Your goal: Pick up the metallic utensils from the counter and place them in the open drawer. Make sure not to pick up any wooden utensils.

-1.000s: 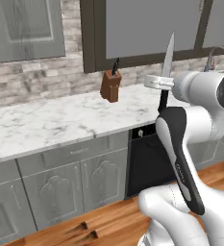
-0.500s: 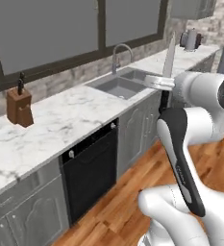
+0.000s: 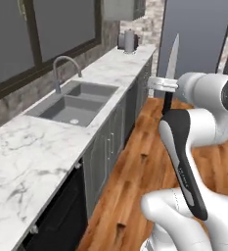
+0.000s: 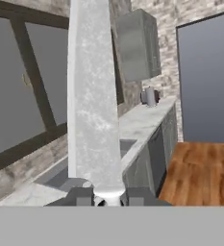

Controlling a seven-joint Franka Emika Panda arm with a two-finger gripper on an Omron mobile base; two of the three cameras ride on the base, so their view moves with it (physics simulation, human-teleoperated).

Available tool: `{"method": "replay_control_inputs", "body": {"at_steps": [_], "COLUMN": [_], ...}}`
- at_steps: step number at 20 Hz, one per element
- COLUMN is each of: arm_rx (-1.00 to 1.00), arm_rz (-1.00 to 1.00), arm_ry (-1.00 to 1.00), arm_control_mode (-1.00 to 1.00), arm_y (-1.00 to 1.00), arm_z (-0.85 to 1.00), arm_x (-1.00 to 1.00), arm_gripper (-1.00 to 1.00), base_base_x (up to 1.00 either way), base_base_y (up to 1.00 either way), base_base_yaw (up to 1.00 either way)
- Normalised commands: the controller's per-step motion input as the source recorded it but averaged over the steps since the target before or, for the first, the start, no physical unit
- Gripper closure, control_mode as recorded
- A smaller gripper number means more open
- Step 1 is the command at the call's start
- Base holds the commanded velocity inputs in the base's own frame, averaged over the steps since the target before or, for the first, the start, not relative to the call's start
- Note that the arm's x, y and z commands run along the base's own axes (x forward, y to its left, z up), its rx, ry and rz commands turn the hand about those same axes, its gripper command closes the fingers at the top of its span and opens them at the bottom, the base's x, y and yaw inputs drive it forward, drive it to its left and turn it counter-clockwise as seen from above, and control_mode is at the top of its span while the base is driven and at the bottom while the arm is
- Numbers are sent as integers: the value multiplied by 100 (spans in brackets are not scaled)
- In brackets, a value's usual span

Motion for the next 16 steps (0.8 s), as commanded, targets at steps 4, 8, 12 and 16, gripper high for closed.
{"method": "replay_control_inputs", "body": {"at_steps": [4, 8, 12, 16], "arm_rx": [0, 0, 0, 0], "arm_rz": [0, 0, 0, 0], "arm_ry": [0, 0, 0, 0], "arm_control_mode": [100, 100, 100, 100], "arm_y": [0, 0, 0, 0], "arm_z": [0, 0, 0, 0], "arm_x": [0, 0, 0, 0], "arm_gripper": [100, 100, 100, 100], "base_base_x": [100, 96, 94, 79], "base_base_y": [2, 0, 0, 4], "base_base_yaw": [-62, -65, -67, -70]}}
